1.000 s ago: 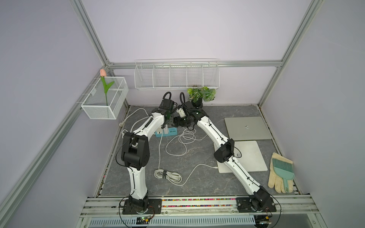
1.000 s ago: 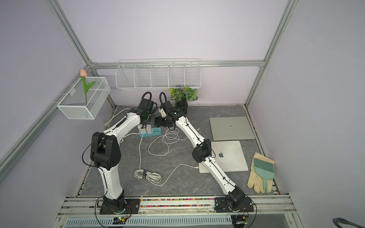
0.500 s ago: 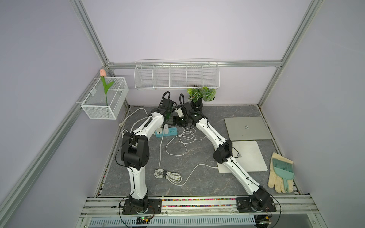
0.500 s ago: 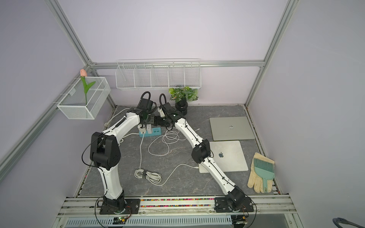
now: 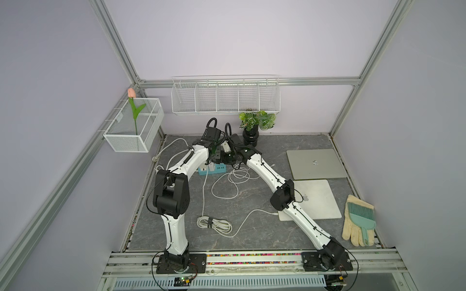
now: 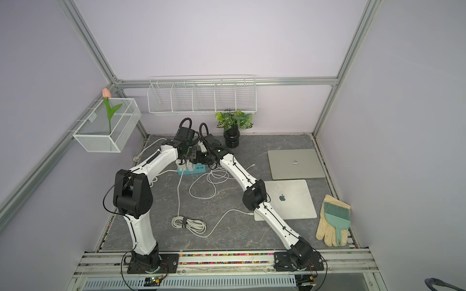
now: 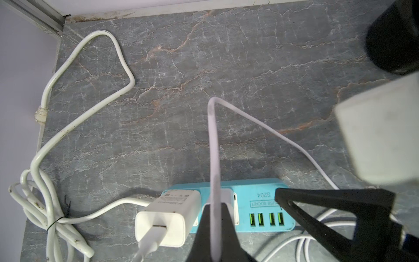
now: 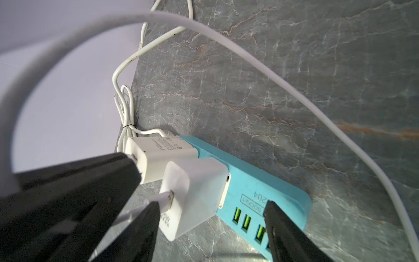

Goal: Unplug the laptop charger
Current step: Remove the charging cable from the plug.

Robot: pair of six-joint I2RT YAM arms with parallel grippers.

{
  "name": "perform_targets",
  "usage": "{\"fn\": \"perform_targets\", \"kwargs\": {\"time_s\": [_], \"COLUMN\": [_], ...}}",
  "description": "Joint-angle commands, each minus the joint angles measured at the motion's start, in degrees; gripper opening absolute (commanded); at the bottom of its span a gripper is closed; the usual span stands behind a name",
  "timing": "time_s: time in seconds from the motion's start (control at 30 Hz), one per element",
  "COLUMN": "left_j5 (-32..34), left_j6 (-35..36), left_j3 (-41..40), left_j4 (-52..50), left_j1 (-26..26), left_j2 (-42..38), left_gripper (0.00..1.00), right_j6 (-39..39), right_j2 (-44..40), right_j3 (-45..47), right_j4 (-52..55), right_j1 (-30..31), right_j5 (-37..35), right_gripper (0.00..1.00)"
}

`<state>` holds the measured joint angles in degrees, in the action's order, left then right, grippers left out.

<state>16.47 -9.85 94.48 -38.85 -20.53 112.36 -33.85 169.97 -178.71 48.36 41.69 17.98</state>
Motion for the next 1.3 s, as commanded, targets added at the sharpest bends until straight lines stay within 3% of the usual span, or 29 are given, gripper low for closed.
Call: {"fn": "perform_targets", "kwargs": {"time_s": [0.0,0.6,1.07,1.27], "left_j5": [-1.64,-2.71,-5.7,-5.97], "left_j6": [-1.14,-0.83,-0.28,-0.68], "left_j3": [-1.11,-0.75,1.45,0.91], "left_j4": [0.92,3.64,7.0,8.2], "left_j1": [-0.43,-0.41,-0.4,-0.45], "left_j2": [-1.48,-4.72,-10.12,-12.09], "left_gripper": [0.0,0.0,0.0,0.0], "right_j6": [0.36,1.46,2.12,6.14], "right_j2": [1.65,3.79,3.44,0.61], "right_j3": [0.4,0.55,0.47,-2.16], "right_j4": [1.99,9.85,10.97,13.09], "right_j1": [1.53,2.76,2.99,2.96], "right_j5": [-2.51,-12.83,-15.68,-18.22], "right_gripper": [0.75,0.71,0.7,0.7]}}
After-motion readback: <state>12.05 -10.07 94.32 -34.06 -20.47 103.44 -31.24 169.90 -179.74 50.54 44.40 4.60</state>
